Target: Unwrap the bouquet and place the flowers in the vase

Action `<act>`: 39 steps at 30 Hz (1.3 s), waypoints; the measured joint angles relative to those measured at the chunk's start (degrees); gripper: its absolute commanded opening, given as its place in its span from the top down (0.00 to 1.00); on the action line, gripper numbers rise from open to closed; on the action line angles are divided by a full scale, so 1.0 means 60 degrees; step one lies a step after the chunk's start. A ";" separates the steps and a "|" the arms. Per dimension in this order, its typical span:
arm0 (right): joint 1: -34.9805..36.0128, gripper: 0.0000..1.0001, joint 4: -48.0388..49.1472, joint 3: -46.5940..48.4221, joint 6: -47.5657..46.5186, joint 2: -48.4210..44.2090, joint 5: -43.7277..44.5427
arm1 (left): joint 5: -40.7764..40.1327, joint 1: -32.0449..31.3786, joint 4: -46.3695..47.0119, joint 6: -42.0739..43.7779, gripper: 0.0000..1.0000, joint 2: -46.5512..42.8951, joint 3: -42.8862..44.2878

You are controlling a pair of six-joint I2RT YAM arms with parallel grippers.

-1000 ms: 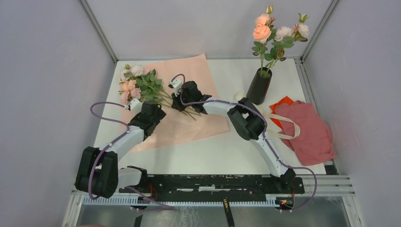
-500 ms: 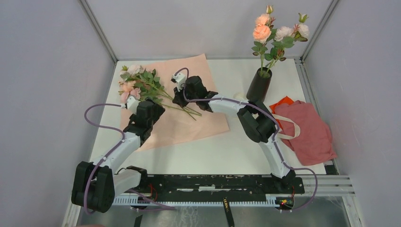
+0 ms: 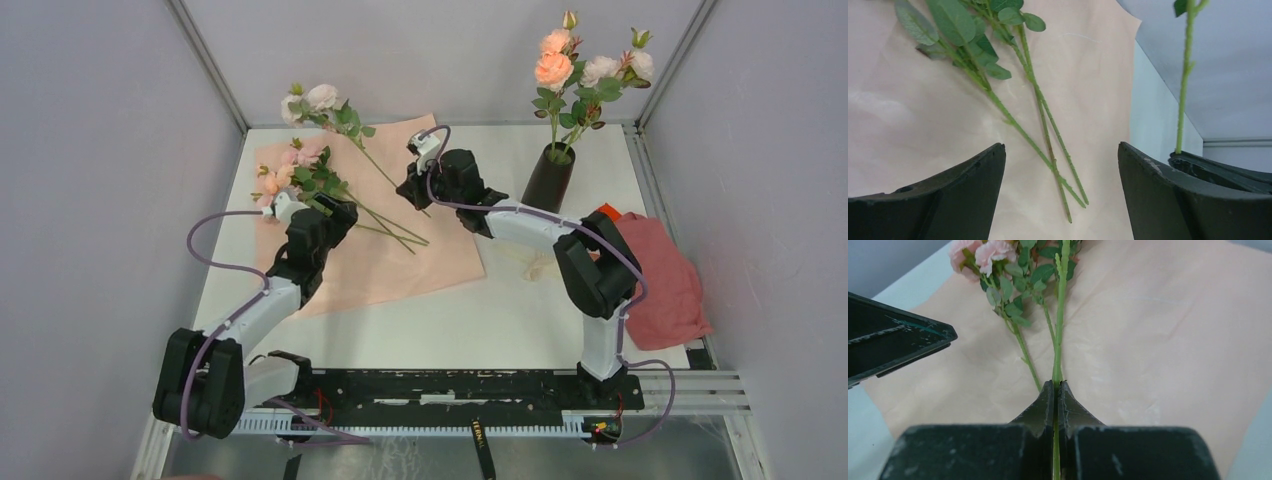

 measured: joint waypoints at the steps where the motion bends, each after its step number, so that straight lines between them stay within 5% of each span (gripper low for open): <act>1: -0.0066 1.00 0.0117 -0.0095 0.0036 -0.0146 0.0011 | 0.0022 -0.0015 0.0117 0.0000 0.12 0.0109 0.0076; 18: -0.0178 1.00 0.1133 -0.1559 0.0127 -0.1286 0.0040 | 0.2652 -0.0087 0.5235 -0.1096 0.25 0.4313 0.1880; 39: -0.0244 1.00 0.1333 -0.1559 0.0127 -0.1290 0.0244 | 0.3537 -0.0229 0.6349 -0.1621 0.25 0.4543 0.2452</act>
